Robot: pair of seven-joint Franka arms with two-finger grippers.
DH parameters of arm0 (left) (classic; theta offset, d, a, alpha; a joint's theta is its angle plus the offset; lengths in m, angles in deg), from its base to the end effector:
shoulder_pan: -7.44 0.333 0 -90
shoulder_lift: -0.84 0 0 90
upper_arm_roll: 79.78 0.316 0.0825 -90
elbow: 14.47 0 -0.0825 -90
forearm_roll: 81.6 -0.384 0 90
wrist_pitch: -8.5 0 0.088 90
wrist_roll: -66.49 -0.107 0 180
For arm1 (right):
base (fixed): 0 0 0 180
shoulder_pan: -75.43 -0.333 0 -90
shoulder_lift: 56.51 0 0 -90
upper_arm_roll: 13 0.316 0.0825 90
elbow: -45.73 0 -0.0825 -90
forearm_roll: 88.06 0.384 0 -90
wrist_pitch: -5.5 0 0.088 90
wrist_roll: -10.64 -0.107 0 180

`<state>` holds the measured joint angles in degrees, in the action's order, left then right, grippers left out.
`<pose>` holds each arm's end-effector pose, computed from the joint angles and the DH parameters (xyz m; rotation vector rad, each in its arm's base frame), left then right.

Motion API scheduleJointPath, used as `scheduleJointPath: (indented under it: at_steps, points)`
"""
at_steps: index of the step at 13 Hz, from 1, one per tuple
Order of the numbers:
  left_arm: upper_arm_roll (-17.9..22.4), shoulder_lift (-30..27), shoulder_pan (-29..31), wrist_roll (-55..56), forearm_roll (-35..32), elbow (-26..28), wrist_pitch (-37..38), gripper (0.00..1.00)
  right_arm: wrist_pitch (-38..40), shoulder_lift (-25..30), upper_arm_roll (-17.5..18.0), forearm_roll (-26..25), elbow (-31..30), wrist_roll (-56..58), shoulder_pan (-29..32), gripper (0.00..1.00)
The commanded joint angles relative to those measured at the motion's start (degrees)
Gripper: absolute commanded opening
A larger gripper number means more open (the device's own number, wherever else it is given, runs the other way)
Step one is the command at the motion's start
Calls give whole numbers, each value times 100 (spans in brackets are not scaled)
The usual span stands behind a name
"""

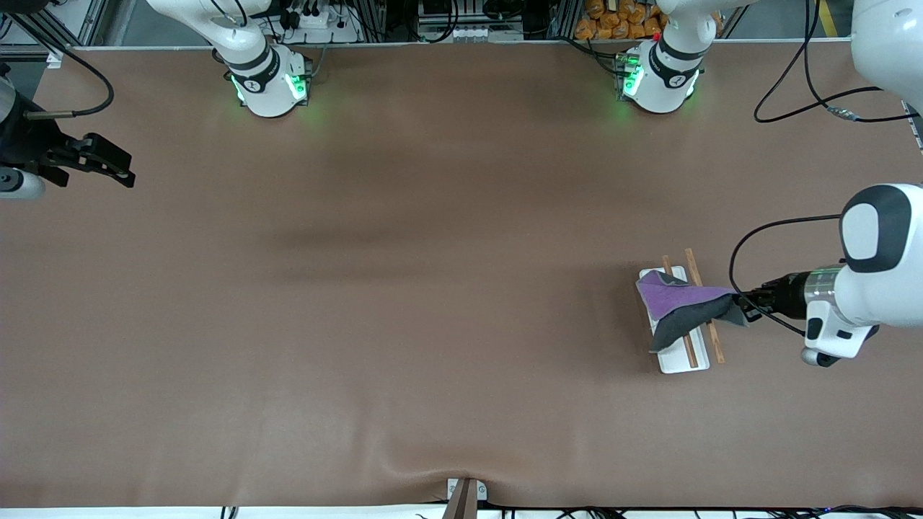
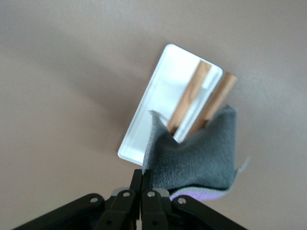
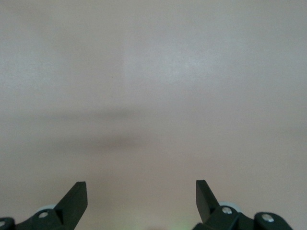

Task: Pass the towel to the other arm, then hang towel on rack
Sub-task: 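Lower the towel onto the wooden rods with the left gripper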

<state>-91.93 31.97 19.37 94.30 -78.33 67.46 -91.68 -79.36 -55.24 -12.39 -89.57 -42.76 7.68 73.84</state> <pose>0.6811 0.0166 0.3697 2.9091 0.7673 -0.3740 0.5383 0.0177 0.6413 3.1125 -0.0235 -0.0622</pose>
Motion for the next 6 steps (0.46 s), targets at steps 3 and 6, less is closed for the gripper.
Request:
scheduleJointPath:
  at_steps: [3, 6]
  points:
    - [-51, 358, 327, -575, -125, -36, -335, 0, 5, 110, 0, 187, -28, 33, 176, 100]
    - [-51, 490, 415, -593, -116, -36, -467, 8, -30, 67, 0, 204, -11, 6, 212, 100]
